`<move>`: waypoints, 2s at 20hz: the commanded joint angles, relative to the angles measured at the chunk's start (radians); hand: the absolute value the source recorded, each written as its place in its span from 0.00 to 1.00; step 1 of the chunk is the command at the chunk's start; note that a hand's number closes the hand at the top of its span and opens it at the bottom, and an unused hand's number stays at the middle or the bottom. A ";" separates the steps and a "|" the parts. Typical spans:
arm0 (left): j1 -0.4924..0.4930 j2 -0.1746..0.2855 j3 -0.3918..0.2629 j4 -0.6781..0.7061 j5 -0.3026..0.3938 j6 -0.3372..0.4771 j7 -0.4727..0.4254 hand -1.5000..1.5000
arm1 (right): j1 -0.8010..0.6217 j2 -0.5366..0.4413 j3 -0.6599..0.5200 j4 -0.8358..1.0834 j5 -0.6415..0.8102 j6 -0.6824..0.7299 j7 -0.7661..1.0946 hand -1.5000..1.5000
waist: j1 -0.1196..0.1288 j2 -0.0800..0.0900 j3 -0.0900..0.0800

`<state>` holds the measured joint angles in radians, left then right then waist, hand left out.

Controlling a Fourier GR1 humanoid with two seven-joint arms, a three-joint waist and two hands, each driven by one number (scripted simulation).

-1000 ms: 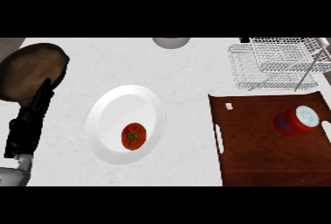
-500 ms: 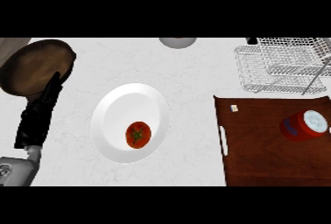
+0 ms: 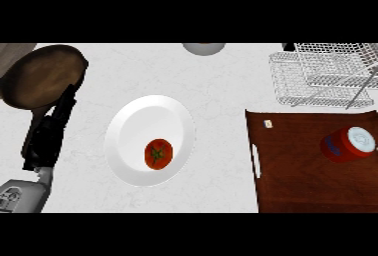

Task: Pick the can from the tray and place it in the tiered basket

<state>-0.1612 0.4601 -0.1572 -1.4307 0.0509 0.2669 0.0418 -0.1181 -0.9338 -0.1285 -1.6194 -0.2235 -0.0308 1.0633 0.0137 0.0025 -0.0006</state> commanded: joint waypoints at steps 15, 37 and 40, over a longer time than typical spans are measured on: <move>0.031 -0.060 0.032 -0.060 -0.074 -0.019 0.045 0.50 | -0.009 0.079 0.138 0.069 0.131 0.084 0.073 0.00 | -0.012 -0.004 0.001; 0.012 -0.107 0.111 -0.010 -0.124 -0.088 0.024 0.50 | -0.099 0.204 0.166 0.132 0.285 0.129 0.159 0.00 | -0.014 -0.003 0.000; 0.025 -0.114 0.129 -0.011 -0.132 -0.093 0.000 0.50 | -0.104 0.270 0.184 0.185 0.346 0.088 0.110 0.00 | -0.011 -0.002 0.000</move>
<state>-0.1494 0.3629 -0.0356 -1.4518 -0.0627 0.1729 0.0705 -0.2098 -0.7003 0.0633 -1.4832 0.0940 0.0482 1.1066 0.0021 0.0000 -0.0004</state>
